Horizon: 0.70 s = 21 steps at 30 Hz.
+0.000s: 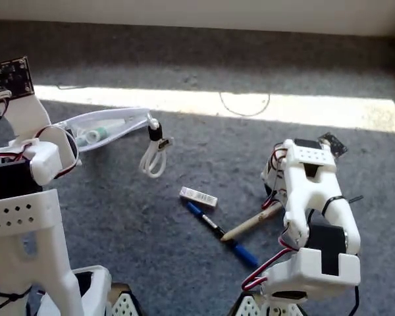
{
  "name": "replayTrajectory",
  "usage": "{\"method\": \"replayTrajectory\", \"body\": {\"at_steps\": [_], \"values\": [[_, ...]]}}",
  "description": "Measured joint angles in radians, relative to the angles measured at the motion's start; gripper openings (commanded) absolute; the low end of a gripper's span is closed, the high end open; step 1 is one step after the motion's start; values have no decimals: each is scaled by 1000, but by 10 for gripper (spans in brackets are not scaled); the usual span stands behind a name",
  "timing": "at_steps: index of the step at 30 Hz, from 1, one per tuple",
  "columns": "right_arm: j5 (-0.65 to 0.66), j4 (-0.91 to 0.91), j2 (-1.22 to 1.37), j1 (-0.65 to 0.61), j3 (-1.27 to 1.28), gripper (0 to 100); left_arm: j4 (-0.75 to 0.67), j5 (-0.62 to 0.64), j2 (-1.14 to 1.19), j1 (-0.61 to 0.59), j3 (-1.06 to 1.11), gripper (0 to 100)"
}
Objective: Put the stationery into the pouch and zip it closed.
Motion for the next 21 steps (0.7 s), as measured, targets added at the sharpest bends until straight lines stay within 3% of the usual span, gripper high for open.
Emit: {"method": "replayTrajectory", "body": {"at_steps": [21], "values": [[54,2,0,0,0,84,0,0,0,0,2,7]]}}
